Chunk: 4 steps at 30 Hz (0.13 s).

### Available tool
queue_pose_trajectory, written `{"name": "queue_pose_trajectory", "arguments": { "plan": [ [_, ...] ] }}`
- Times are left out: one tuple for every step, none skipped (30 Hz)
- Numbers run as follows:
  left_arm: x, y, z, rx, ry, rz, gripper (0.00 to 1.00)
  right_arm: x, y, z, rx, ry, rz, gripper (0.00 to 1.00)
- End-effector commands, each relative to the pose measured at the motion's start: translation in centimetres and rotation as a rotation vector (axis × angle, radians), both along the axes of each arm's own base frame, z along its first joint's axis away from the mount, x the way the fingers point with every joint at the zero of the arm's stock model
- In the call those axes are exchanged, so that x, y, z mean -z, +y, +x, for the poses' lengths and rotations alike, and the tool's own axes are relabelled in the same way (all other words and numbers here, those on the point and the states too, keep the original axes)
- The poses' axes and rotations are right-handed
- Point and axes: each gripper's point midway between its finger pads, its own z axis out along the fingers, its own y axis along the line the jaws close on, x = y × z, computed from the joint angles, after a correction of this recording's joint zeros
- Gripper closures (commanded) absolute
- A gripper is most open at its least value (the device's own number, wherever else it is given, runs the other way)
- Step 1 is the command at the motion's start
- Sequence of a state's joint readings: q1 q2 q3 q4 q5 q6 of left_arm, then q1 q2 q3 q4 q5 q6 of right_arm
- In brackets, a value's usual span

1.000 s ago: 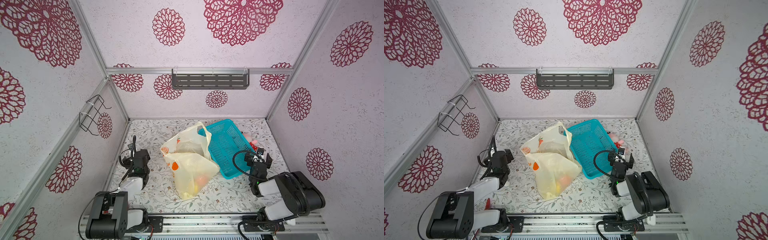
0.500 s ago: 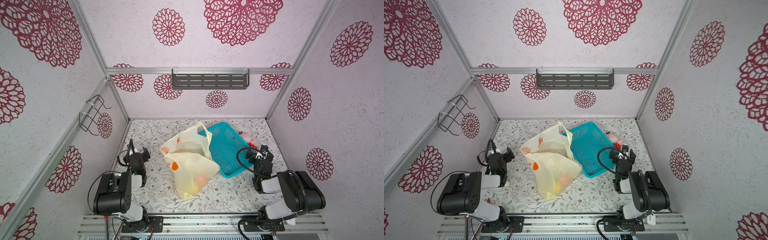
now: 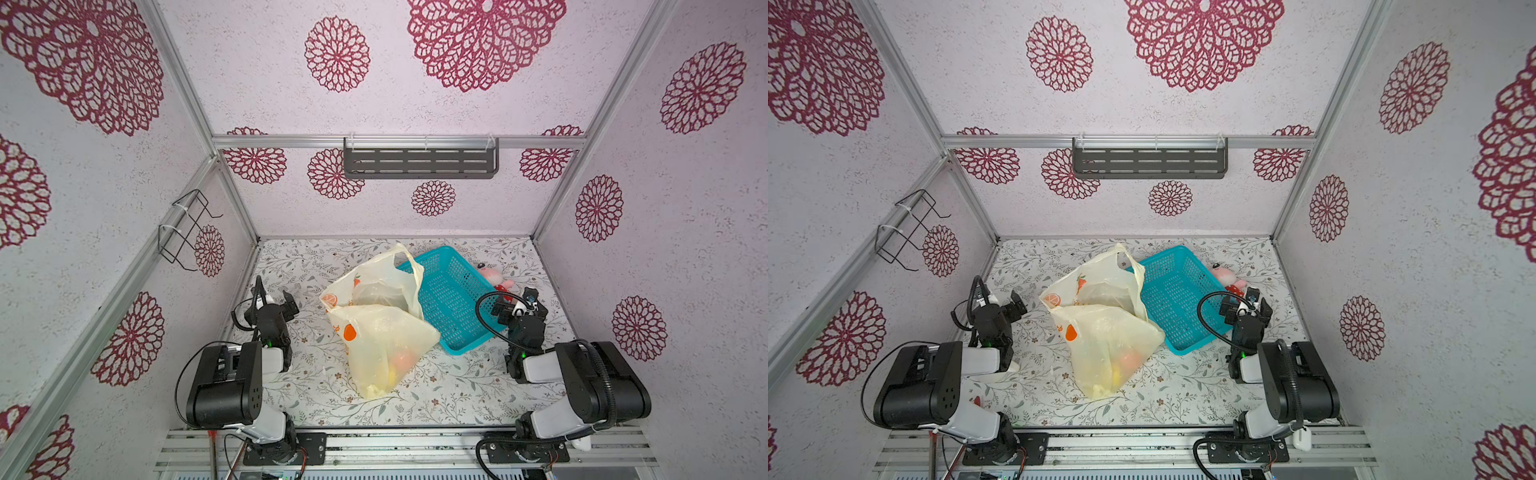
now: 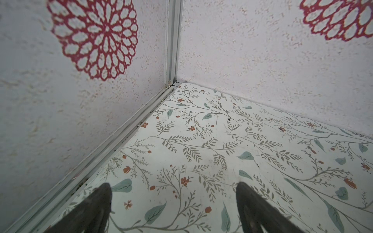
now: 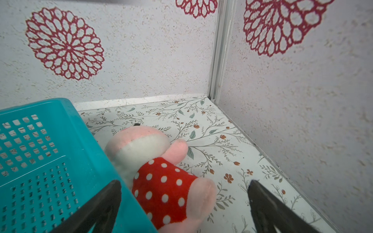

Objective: Place the fruits into the plastic bag

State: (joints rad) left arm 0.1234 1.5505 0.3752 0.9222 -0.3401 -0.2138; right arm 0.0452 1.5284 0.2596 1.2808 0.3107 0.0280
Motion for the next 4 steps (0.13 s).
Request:
{"name": "queue_pose_trajectory", "arguments": {
  "plan": [
    [-0.71,0.16,0.39,0.006,-0.02,0.011,0.03,2.44,-0.07,-0.19,-0.017,0.094,0.011,0.01],
    [-0.71,0.13,0.4,0.007,-0.02,0.01,0.03,2.37,-0.09,-0.25,-0.016,0.091,0.01,0.01],
    [-0.7,0.11,0.38,0.007,-0.02,0.01,0.03,2.4,-0.08,-0.35,-0.017,0.091,0.009,0.01],
    [-0.74,0.08,0.38,0.008,-0.022,0.011,0.02,2.31,-0.06,-0.39,-0.018,0.086,0.009,0.01]
  ]
}}
